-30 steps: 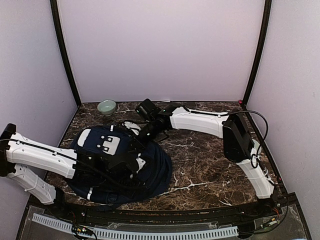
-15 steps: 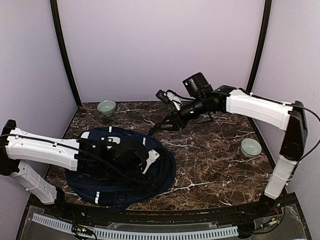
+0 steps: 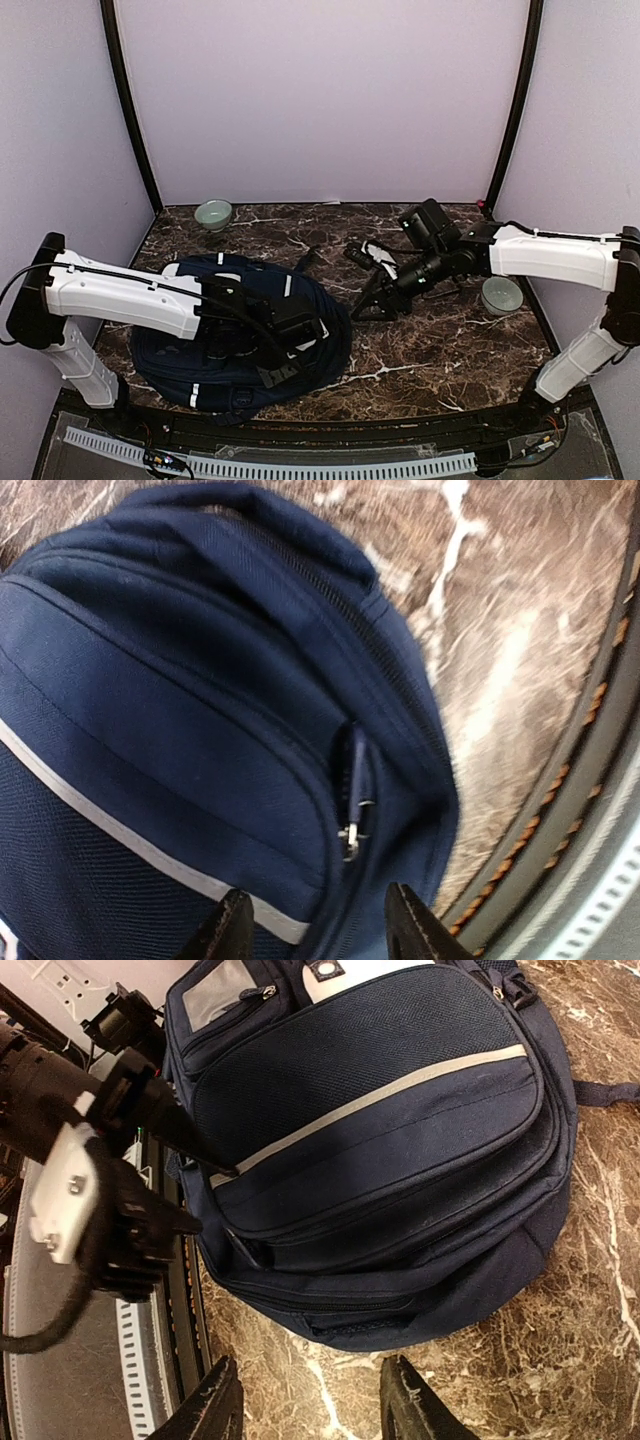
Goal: Pack the student bag
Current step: Pick up the student bag from the center of the board.
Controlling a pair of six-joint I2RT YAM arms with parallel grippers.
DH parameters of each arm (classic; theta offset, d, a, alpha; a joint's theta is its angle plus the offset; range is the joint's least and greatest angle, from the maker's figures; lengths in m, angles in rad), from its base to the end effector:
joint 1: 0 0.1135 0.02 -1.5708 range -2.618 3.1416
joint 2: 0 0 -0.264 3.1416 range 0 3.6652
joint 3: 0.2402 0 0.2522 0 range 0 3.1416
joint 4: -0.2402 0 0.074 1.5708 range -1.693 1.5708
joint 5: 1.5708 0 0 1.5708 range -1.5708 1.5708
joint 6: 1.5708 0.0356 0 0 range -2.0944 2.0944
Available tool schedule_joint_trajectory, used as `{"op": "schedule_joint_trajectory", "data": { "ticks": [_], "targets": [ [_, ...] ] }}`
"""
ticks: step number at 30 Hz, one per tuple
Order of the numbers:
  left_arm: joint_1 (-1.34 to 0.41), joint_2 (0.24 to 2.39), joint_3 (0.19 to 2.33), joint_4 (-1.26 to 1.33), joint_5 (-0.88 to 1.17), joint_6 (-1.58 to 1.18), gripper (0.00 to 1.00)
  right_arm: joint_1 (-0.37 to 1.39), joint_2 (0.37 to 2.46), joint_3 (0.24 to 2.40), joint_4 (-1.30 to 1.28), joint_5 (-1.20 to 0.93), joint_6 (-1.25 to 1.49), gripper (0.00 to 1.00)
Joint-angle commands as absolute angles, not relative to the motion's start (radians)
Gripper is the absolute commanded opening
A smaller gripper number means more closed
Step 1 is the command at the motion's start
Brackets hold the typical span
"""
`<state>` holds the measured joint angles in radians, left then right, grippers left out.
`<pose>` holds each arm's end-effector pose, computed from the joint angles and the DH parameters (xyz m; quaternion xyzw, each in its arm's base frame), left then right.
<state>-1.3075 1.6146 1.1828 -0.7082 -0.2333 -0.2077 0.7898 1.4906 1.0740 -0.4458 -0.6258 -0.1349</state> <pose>0.0924 -0.3112 0.2305 0.4859 0.8402 -0.0633 0.2324 0.2063 0.2377 0.2543 -0.4936 0.7511 0.3795 0.2196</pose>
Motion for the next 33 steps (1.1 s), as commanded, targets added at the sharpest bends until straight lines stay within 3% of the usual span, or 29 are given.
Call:
{"op": "schedule_joint_trajectory", "data": {
  "ticks": [1, 7, 21, 33],
  "targets": [
    [-1.313, 1.639, 1.211, -0.836, -0.322, -0.113, 0.47, 0.793, 1.445, 1.039, -0.385, -0.725, -0.186, 0.47],
    [-1.313, 1.648, 1.189, -0.853, -0.386, -0.133, 0.38, 0.814, 1.482, 1.025, -0.388, -0.765, -0.269, 0.43],
    [-1.281, 1.462, 1.048, -0.53, -0.338, -0.159, 0.0, 0.912, 1.561, 1.026, -0.322, -0.685, -0.364, 0.4],
    [-1.262, 1.354, 0.9, -0.343, -0.294, -0.261, 0.0, 1.015, 1.661, 1.031, -0.162, -0.603, -0.26, 0.43]
  ]
}}
